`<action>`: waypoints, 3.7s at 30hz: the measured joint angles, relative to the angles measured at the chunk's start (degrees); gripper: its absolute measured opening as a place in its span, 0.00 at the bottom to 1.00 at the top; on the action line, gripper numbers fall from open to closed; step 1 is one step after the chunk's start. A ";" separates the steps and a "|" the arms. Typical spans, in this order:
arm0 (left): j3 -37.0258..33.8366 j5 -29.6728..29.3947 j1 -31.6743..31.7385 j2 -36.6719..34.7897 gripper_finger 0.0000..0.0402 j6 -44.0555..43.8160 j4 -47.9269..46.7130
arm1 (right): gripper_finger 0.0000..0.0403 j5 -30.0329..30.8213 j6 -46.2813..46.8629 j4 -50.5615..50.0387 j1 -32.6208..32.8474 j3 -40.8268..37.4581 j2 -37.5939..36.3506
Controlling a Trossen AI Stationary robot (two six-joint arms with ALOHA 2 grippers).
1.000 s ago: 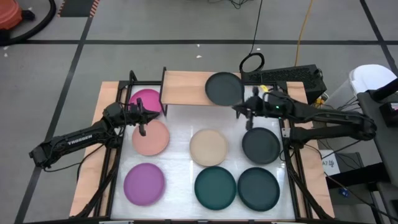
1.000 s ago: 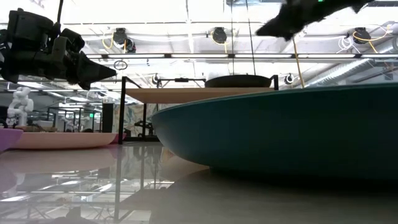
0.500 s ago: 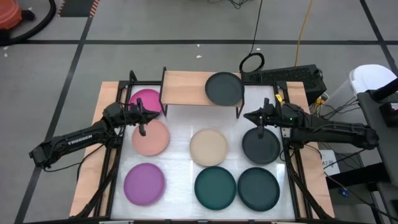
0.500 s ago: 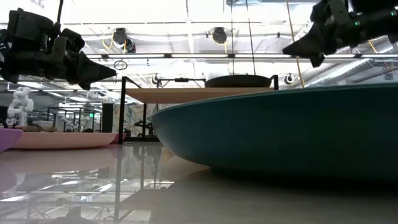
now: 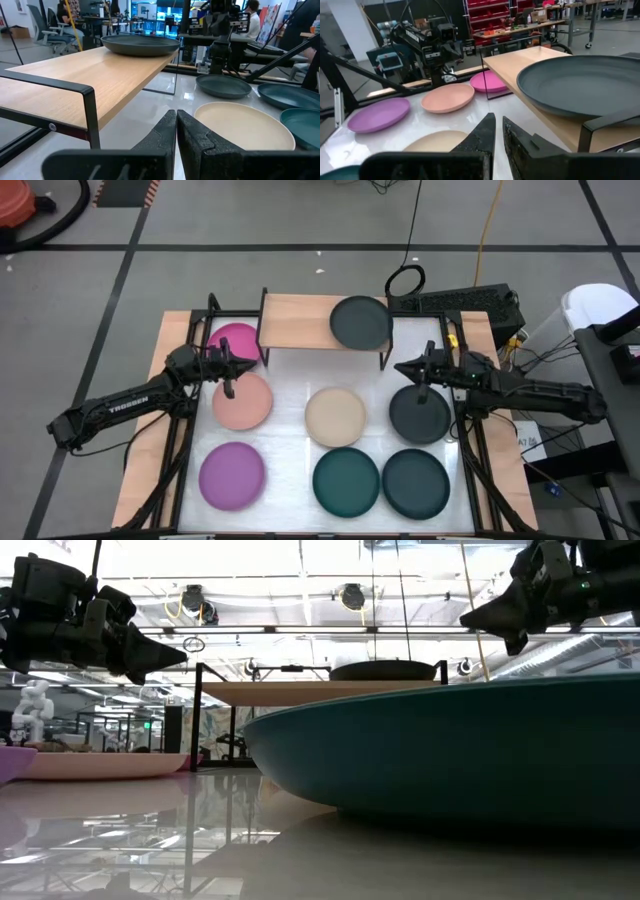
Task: Place and stack plates onto a shelf
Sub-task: Stack the pink plate on top of the black plate on the shelf
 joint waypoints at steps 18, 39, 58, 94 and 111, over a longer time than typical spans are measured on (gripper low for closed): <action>0.00 -8.69 0.02 0.00 0.05 -16.01 6.39 | 0.05 -7.42 1.78 2.09 -0.02 0.00 -0.90; 44.64 -18.16 0.02 8.05 0.05 -11.19 -53.24 | 0.05 -7.28 0.45 0.72 -0.02 0.00 -0.89; 49.33 -35.48 -0.02 39.81 0.05 -19.65 -86.54 | 0.05 -7.26 0.86 0.69 -0.02 0.00 -0.87; 43.95 -32.98 -2.97 53.43 0.39 -1.35 -81.49 | 0.05 -7.28 1.12 -2.29 -0.02 0.00 -0.78; 43.06 -38.48 0.42 42.20 0.39 -3.27 -87.05 | 0.05 -7.27 0.93 -2.32 -0.02 0.00 -0.76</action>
